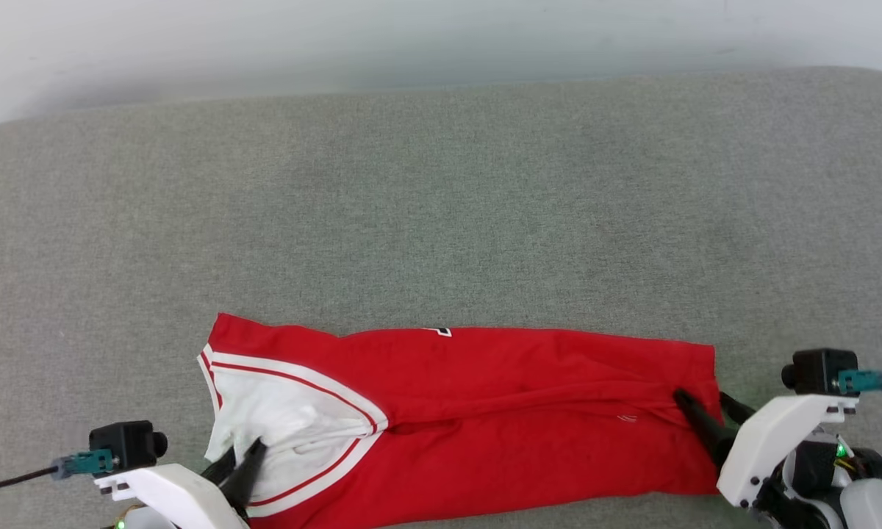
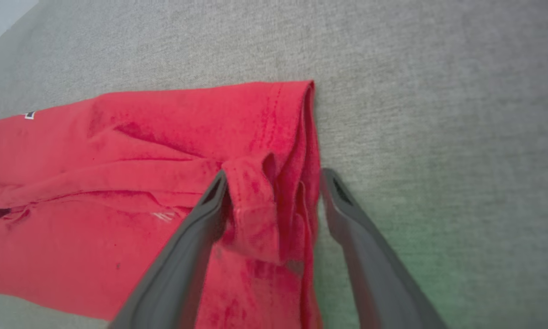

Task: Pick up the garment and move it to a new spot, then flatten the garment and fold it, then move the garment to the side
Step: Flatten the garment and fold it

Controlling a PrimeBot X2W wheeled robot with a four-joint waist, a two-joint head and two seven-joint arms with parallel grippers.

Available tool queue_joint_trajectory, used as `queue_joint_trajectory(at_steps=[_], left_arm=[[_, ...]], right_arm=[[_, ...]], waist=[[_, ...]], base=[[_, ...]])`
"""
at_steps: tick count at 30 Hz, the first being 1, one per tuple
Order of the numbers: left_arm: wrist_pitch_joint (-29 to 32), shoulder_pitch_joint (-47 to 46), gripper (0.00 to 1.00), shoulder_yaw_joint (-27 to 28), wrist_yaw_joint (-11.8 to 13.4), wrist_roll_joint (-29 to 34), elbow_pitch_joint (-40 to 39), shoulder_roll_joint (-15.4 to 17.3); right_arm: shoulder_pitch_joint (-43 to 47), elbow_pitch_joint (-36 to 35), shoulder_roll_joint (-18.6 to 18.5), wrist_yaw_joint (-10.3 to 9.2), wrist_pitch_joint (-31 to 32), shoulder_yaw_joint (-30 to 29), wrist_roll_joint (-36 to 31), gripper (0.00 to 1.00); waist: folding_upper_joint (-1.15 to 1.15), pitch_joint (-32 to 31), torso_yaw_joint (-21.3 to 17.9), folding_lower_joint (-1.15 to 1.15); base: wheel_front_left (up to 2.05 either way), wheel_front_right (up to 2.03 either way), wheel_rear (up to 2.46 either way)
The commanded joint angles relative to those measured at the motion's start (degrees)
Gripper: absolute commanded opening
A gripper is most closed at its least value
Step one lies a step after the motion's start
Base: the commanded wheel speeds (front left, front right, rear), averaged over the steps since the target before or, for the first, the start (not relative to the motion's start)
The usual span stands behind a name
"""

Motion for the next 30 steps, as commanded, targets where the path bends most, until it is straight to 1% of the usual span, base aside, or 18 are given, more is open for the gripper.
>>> queue_joint_trajectory(at_steps=[1,4,7,11,15,18,22,26,30], left_arm=[[-1.0,-0.6,1.00,-0.3,-0.4,1.1,0.4,-0.3],[-5.0,-1.4,1.00,0.1,-0.4,3.3,0.3,-1.1],[-9.6,-2.4,1.00,0.7,0.4,6.5,-0.7,-1.5],[-15.3,-3.8,1.00,1.5,1.6,11.0,-3.5,-1.8],[-18.1,-5.2,1.00,2.3,3.3,15.8,-6.5,-1.7],[-19.1,-5.8,1.00,2.7,5.1,20.8,-8.7,-1.6],[-19.6,-6.2,1.00,3.5,7.4,27.5,-12.1,-1.9],[-19.8,-5.9,1.00,4.2,8.5,32.7,-15.5,-2.5],[-19.7,-5.0,1.00,4.7,8.3,35.1,-17.4,-3.4]], right_arm=[[1.7,0.1,0.1,-0.04,-1.2,0.3,-0.2,1.00],[2.6,-2.2,-0.3,-0.03,-4.7,0.3,-0.1,1.00],[4.0,-4.9,-0.9,-0.03,-6.6,-0.5,-0.2,1.00],[4.8,-9.2,-1.8,-0.03,-5.3,-2.9,-0.5,1.00],[5.2,-13.3,-2.3,-0.03,-0.5,-6.9,-1.8,1.00],[5.9,-16.3,-2.8,-0.03,5.2,-10.3,-3.0,1.00],[6.5,-18.8,-3.1,-0.03,13.0,-12.8,-4.3,1.00],[6.6,-19.5,-2.0,-0.03,17.8,-12.4,-5.4,1.00],[5.5,-17.5,-0.5,-0.03,19.0,-10.6,-5.2,1.00]], waist=[[0.00,-0.5,-0.1,0.01],[0.00,-1.6,-0.2,0.01],[0.00,-2.7,-0.3,0.01],[0.00,-4.1,-0.2,0.01],[0.00,-4.8,0.2,0.01],[0.00,-4.8,1.1,0.01],[0.00,-4.0,2.5,0.01],[0.00,-2.3,4.2,0.01],[0.00,-0.4,5.5,0.01]], base=[[0.00,0.00,0.00],[0.00,0.00,0.00],[0.00,0.00,0.00],[0.00,0.00,0.00],[0.00,0.00,0.00],[0.00,0.00,0.00],[0.00,0.00,0.00],[0.00,0.00,0.00],[0.00,0.00,0.00]])
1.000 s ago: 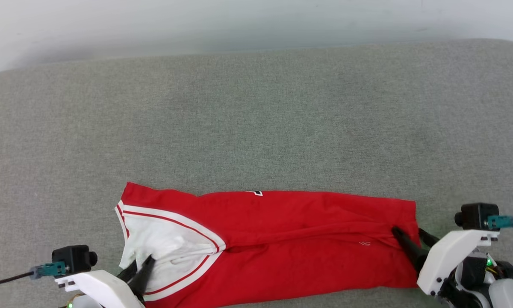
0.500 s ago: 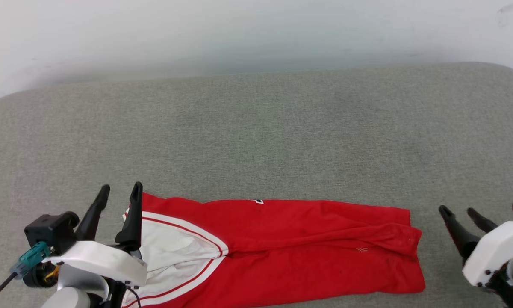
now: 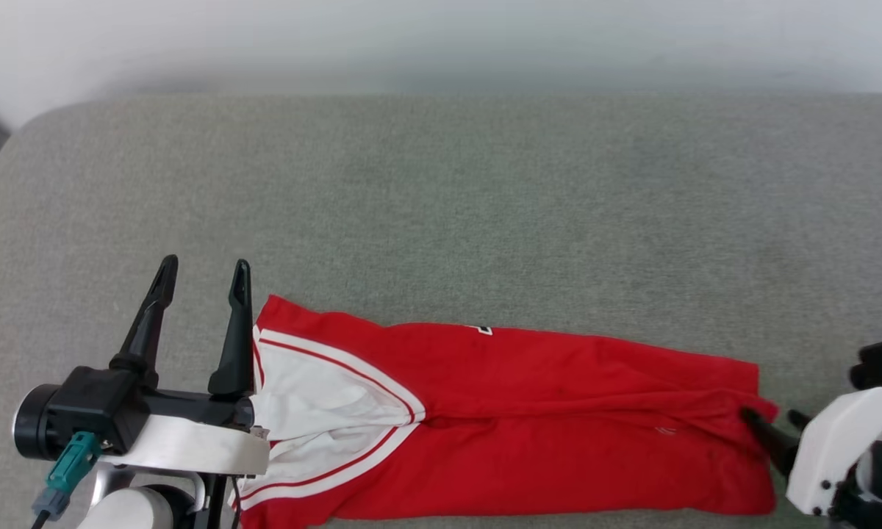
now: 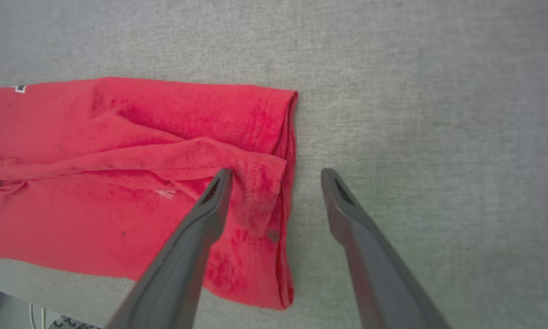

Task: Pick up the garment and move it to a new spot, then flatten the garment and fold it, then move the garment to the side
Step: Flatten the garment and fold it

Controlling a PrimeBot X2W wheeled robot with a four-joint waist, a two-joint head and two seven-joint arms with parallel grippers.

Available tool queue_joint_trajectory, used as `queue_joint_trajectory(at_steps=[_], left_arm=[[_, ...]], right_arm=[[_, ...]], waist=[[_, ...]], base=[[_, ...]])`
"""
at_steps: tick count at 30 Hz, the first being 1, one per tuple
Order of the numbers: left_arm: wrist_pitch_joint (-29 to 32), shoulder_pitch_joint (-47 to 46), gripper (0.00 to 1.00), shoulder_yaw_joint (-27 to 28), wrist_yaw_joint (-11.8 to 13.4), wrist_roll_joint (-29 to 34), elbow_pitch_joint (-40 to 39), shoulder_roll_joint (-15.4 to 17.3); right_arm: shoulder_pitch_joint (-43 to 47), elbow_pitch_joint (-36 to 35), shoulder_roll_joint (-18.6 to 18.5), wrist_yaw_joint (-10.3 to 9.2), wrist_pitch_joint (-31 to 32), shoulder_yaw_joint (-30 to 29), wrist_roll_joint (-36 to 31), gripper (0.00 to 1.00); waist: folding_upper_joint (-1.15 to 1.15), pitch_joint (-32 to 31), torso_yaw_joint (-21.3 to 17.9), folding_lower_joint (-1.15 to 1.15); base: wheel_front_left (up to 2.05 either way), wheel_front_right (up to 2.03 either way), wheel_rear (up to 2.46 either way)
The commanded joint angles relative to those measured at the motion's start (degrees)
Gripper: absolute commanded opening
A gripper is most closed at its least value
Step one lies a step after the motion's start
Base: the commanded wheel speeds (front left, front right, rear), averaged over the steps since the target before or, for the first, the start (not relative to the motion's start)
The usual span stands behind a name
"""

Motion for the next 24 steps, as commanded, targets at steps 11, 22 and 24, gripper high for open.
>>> queue_joint_trajectory(at_steps=[11,22,24], left_arm=[[-0.1,0.5,1.00,0.8,-2.8,2.0,-0.1,-1.4],[-0.2,0.7,1.00,1.1,-3.6,2.8,1.4,-1.8],[-0.1,0.7,1.00,1.3,-3.6,3.0,1.3,-2.1]], right_arm=[[-3.7,12.1,2.2,-0.03,1.6,4.6,2.1,0.88],[-8.0,9.7,-2.4,-0.03,-0.6,6.4,4.2,0.00],[-8.5,9.1,-3.4,-0.03,-0.1,5.8,4.2,0.00]], waist=[[0.00,4.6,2.7,0.00],[0.00,2.9,0.6,0.00],[0.00,2.4,-0.1,0.00]], base=[[0.00,0.00,0.00],[0.00,0.00,0.00],[0.00,0.00,0.00]])
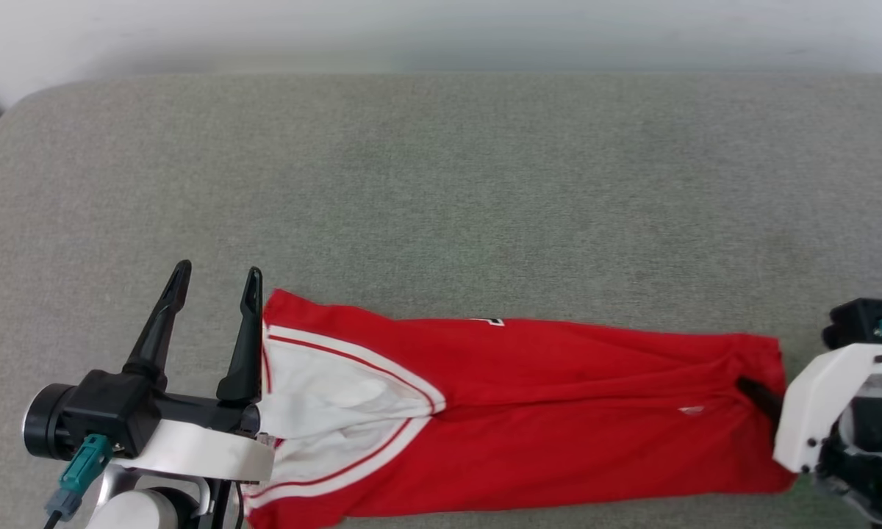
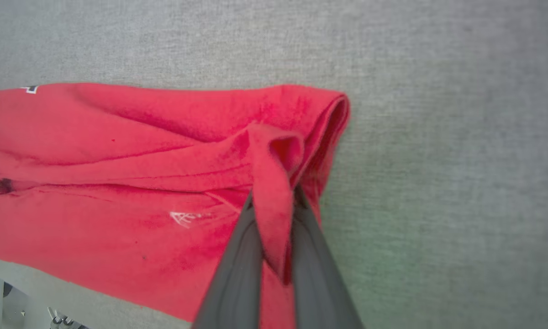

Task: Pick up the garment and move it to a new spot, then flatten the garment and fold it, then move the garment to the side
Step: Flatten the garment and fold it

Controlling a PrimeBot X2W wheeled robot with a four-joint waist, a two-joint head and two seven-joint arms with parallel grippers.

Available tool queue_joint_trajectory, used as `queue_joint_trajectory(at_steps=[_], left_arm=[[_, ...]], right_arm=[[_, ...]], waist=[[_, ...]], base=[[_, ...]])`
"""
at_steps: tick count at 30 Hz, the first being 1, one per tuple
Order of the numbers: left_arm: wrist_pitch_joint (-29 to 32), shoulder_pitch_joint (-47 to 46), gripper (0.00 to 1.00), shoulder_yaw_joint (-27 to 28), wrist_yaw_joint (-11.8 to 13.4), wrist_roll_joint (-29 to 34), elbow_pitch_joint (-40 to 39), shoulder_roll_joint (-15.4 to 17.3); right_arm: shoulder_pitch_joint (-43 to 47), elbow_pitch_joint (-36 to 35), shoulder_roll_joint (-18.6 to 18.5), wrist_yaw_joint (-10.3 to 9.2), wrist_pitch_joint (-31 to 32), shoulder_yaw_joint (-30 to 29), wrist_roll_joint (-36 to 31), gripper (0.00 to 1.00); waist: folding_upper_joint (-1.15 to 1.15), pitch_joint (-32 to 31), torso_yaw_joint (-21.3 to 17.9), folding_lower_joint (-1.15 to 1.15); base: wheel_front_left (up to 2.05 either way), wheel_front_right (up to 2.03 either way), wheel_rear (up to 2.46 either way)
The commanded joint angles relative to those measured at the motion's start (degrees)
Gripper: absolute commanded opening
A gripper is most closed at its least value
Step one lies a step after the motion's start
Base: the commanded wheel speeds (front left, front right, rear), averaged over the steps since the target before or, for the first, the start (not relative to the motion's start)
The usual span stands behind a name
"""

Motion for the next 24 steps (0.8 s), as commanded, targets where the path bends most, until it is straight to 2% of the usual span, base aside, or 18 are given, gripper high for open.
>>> queue_joint_trajectory(at_steps=[1,6,15,17,20,24], left_arm=[[-0.1,0.2,1.00,0.2,0.0,0.3,0.0,-0.3],[-0.1,0.7,1.00,0.5,-0.3,0.6,-0.2,-0.9],[-0.1,1.2,1.00,0.4,-0.6,1.0,0.5,-1.5],[-0.1,1.2,1.00,0.3,-0.7,1.0,0.6,-1.5],[-0.1,1.1,1.00,0.1,-0.8,1.1,0.9,-1.5],[0.0,0.8,1.00,-0.4,-1.1,1.2,1.3,-1.5]], right_arm=[[-0.9,-0.6,-1.4,-0.06,0.3,-1.1,-0.2,0.00],[-1.0,-1.8,-3.2,-0.05,1.8,-5.4,-1.1,0.00],[-0.6,-4.0,-5.3,-0.04,5.4,-18.1,-2.6,0.00],[-1.1,-4.2,-4.4,-0.04,6.1,-18.9,-1.6,0.00],[-2.2,-4.9,-1.1,-0.04,10.4,-20.1,2.6,0.00],[-2.7,-7.6,5.3,-0.04,18.8,-18.6,13.1,0.00]], waist=[[0.00,-0.8,-0.9,0.00],[0.00,-1.6,-2.4,0.00],[0.00,-2.3,-4.4,0.00],[0.00,-2.3,-4.6,0.00],[0.00,-2.5,-5.0,0.00],[0.00,-2.7,-4.8,0.00]], base=[[0.00,0.00,0.00],[0.00,0.00,0.00],[0.00,0.00,0.00],[0.00,0.00,0.00],[0.00,0.00,0.00],[0.00,0.00,0.00]])
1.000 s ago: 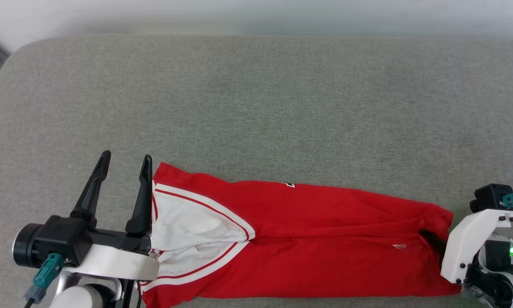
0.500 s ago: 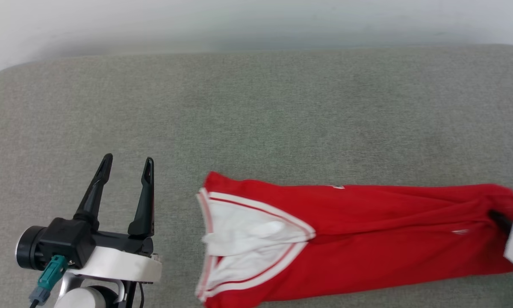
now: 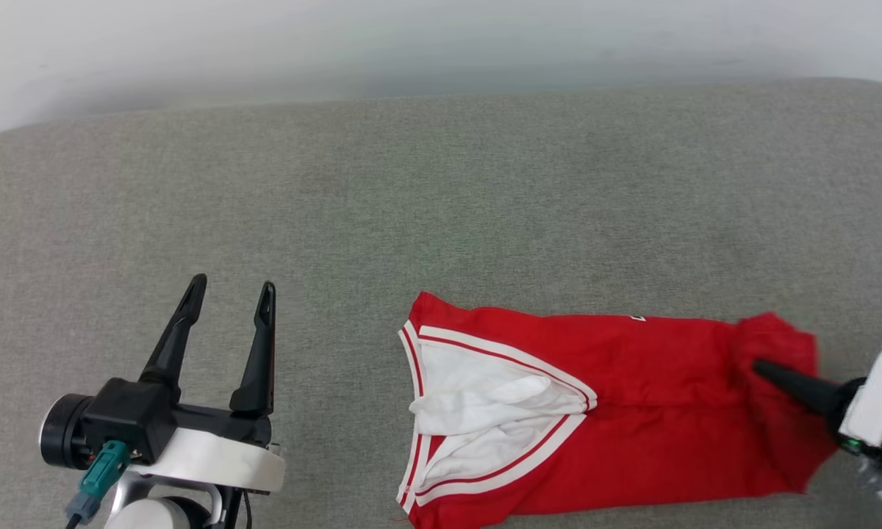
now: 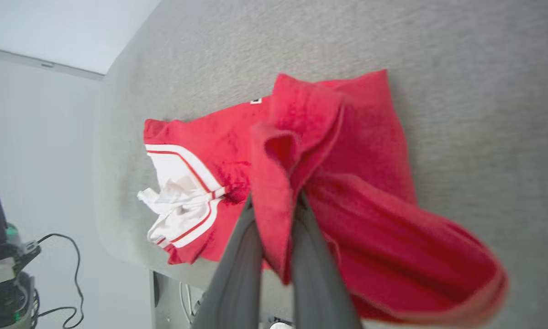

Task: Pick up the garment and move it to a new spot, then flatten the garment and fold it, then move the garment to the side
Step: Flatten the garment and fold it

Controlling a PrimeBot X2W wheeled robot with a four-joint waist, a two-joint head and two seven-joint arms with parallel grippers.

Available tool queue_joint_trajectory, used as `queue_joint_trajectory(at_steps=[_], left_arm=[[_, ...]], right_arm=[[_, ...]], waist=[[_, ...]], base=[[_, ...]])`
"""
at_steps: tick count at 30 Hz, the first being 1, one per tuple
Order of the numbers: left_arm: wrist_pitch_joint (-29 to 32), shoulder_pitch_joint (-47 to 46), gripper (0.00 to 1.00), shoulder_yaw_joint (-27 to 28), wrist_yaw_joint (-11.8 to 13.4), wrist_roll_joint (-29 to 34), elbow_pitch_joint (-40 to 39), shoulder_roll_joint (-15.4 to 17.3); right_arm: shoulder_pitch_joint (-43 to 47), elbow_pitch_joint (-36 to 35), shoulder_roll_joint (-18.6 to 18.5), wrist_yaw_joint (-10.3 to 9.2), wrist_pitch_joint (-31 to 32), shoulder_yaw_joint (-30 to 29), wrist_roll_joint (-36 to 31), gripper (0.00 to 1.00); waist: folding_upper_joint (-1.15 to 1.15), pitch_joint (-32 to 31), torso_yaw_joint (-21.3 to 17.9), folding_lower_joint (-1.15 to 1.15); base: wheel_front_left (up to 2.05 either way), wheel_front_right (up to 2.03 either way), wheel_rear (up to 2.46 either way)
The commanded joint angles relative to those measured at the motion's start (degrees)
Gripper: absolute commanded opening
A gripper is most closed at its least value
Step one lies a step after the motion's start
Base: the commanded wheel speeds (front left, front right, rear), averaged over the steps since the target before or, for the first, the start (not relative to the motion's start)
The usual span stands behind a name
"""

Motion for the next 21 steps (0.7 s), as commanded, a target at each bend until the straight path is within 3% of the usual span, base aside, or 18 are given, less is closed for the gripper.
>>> queue_joint_trajectory(at_steps=[1,4,9,16,21], left_arm=[[0.1,-0.2,1.00,-0.1,-0.2,0.2,0.2,-0.1],[0.2,-0.7,1.00,-0.5,-0.4,0.2,0.5,-0.2],[0.4,-2.0,1.00,-1.7,-1.3,0.0,1.0,-0.8],[0.3,-4.2,1.00,-2.6,-2.3,0.2,1.6,-1.9],[0.1,-5.2,1.00,-2.7,-2.8,0.1,2.1,-2.9]], right_arm=[[0.3,-1.1,0.6,-0.02,1.4,0.3,1.5,0.00],[1.1,-2.3,3.7,-0.02,5.1,1.5,7.2,0.00],[0.7,-0.3,4.8,-0.02,7.5,5.2,14.1,0.00],[-2.1,6.6,4.8,-0.01,-0.1,16.2,22.9,0.00],[-4.5,10.7,4.8,-0.01,-6.6,24.7,25.7,0.00]], waist=[[0.00,-0.1,0.2,0.00],[0.00,0.0,0.9,0.00],[0.00,0.5,2.9,0.00],[0.00,2.2,6.0,0.00],[0.00,4.0,7.6,0.00]], base=[[0.00,0.00,0.00],[0.00,0.00,0.00],[0.00,0.00,0.00],[0.00,0.00,0.00],[0.00,0.00,0.00]])
